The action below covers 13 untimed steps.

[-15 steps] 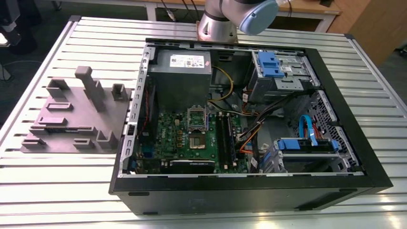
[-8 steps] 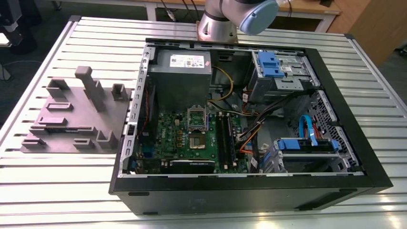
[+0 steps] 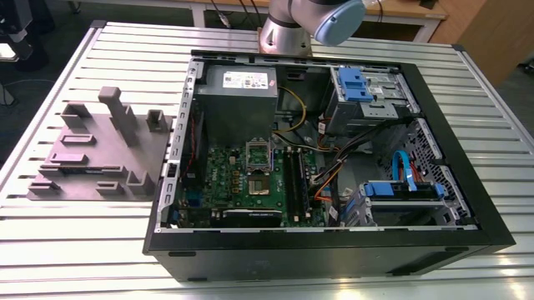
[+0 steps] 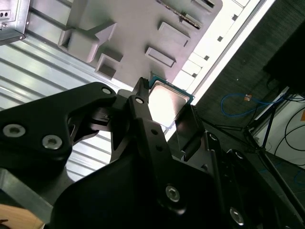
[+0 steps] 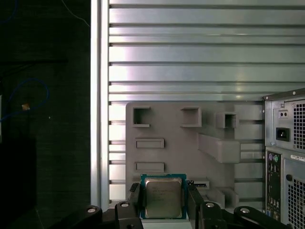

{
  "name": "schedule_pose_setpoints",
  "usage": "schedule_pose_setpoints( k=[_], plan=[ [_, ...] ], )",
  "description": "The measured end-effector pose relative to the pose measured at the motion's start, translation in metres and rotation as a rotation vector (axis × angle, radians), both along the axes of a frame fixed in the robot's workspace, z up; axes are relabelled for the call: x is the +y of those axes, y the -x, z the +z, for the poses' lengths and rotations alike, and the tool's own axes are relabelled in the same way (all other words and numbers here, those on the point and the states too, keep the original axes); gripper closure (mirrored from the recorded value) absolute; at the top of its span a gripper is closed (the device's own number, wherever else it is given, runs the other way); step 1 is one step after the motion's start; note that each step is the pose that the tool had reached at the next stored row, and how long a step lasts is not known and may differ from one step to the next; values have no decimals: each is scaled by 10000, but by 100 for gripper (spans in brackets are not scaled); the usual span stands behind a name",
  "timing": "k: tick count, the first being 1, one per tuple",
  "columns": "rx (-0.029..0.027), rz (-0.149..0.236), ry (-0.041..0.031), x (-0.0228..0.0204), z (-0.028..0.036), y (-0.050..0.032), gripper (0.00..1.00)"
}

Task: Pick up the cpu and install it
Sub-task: 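Pick up the cpu and move it towards the insertion slot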

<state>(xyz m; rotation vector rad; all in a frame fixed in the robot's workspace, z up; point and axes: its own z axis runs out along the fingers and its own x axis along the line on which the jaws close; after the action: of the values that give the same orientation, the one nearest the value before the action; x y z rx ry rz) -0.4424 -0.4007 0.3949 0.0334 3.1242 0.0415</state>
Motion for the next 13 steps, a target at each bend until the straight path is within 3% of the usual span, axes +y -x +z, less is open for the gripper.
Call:
schedule_pose_setpoints(
  k=[13],
  plan=[
    [1,-1,0,0,0,-26,53]
  ],
)
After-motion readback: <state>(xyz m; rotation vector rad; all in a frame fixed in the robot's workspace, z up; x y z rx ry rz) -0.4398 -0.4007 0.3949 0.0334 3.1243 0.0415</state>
